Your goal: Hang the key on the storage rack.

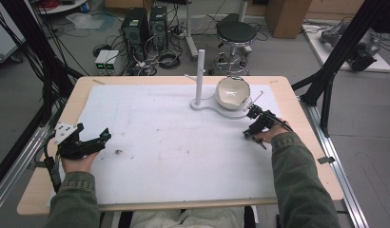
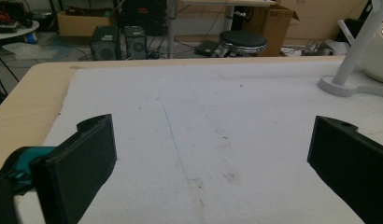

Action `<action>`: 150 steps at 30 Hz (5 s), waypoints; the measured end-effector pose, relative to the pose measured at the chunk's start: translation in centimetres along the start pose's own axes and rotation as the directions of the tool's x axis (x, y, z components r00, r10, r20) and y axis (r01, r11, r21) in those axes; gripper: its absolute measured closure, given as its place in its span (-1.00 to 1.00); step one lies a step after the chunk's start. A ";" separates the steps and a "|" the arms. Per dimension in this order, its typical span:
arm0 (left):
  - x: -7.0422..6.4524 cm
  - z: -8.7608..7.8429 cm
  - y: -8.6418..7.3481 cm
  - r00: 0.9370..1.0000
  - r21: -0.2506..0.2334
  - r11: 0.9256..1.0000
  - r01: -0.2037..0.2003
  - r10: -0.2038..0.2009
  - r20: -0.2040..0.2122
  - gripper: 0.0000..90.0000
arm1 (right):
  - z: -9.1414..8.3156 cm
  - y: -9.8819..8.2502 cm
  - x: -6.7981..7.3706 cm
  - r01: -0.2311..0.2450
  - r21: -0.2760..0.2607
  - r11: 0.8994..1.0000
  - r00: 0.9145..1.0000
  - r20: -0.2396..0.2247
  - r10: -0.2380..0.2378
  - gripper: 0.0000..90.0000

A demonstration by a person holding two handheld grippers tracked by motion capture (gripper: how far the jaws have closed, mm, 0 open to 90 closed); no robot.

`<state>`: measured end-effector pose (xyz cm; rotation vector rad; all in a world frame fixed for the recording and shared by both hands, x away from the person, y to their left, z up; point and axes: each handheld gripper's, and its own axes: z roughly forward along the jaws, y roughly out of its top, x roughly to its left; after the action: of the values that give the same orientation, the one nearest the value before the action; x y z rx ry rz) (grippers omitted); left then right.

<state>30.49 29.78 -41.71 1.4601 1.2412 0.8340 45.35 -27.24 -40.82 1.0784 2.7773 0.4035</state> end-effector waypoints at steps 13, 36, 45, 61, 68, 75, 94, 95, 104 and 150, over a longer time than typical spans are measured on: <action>-0.1 0.1 0.0 1.000 0.002 1.000 -0.005 0.005 0.006 -0.96 | -0.1 0.1 -0.3 -0.053 -0.034 0.998 0.998 0.040 0.055 0.93; -0.2 0.1 0.0 1.000 0.007 1.000 -0.009 0.009 0.009 -0.96 | -4.1 -2.1 -0.1 -0.119 -0.241 0.963 0.992 -0.057 0.109 0.95; -0.2 0.2 0.0 1.000 0.004 1.000 -0.006 0.006 0.010 -0.96 | -6.2 -2.4 0.6 -0.149 -0.348 0.926 0.985 -0.131 0.110 0.95; -0.3 0.4 0.0 1.000 0.007 1.000 -0.010 0.010 0.016 -0.96 | -8.9 -2.0 0.8 -0.171 -0.441 0.881 0.980 -0.171 0.104 0.95; -0.3 0.4 0.0 1.000 0.004 1.000 -0.010 0.009 0.018 -0.96 | -10.3 -0.8 1.1 -0.161 -0.469 0.869 0.981 -0.175 0.087 0.95; -0.4 0.5 0.0 1.000 0.005 1.000 -0.010 0.010 0.022 -0.96 | -11.1 0.3 1.4 -0.143 -0.482 0.865 0.983 -0.168 0.069 0.95; -0.4 0.6 0.0 1.000 0.009 1.000 -0.013 0.013 0.028 -0.96 | -13.6 4.2 2.3 -0.097 -0.514 0.852 0.989 -0.147 0.024 0.95; -0.4 0.7 0.0 1.000 0.007 1.000 -0.013 0.012 0.029 -0.96 | -13.8 4.5 2.3 -0.099 -0.522 0.847 0.989 -0.147 0.025 0.95; -0.5 0.8 0.0 0.999 0.018 1.000 -0.025 0.024 0.036 -0.96 | -14.7 5.8 2.4 -0.090 -0.537 0.839 0.990 -0.142 0.015 0.95; -0.2 1.1 0.1 0.999 0.015 1.000 -0.018 0.017 0.042 -0.96 | -15.2 17.4 5.3 -0.030 -0.540 0.841 0.994 -0.103 -0.031 0.95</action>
<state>31.46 29.34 -41.89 1.4950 1.2074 0.8035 49.24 -14.35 -21.28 0.9267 2.4855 1.1931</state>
